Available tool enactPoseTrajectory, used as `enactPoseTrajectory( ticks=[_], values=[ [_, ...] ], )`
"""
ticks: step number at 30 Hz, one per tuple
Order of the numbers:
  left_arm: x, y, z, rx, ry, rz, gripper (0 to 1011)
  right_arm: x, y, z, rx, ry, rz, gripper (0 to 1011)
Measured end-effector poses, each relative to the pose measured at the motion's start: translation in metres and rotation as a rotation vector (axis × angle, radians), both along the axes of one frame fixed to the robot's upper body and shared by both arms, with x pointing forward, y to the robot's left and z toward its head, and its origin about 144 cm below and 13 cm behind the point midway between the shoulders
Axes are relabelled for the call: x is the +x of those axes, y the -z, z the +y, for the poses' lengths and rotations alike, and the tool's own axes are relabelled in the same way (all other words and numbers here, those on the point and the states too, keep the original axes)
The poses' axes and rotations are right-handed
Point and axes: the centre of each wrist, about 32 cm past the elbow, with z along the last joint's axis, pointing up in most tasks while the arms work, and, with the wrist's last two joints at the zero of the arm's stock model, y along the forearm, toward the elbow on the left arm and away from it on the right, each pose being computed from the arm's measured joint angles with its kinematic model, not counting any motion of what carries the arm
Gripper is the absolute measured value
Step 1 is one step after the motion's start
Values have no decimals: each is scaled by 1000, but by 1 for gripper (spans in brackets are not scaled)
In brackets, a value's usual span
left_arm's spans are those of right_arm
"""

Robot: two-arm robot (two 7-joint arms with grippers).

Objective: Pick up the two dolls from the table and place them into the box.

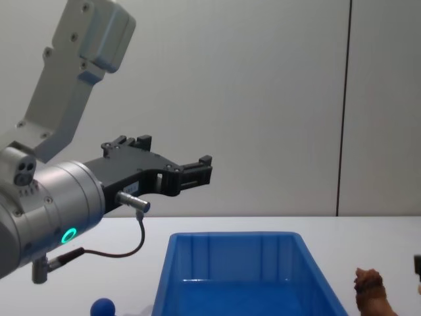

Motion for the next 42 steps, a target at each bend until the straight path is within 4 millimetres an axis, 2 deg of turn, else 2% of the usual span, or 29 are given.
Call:
enactPoseTrajectory(
  ticks=[14,20,21,28,30,32,34,37,42],
  values=[
    [0,0,0,0,0,0,1001,-1,21,0,2,24,89,998],
    [0,0,0,0,0,0,1001,2,28,1,7,18,111,879],
    [0,0,0,0,0,0,1001,3,30,1,7,17,117,831],
    [0,0,0,0,0,0,1001,7,35,3,9,14,138,664],
    [0,0,0,0,0,0,1001,8,37,3,10,14,142,564],
    [0,0,0,0,0,0,1001,8,37,3,10,14,143,535],
    [0,0,0,0,0,0,1001,9,37,4,10,15,143,445],
    [0,0,0,0,0,0,1001,10,37,4,9,15,140,373],
    [0,0,0,0,0,0,1001,11,34,4,8,17,124,366]
  ],
)
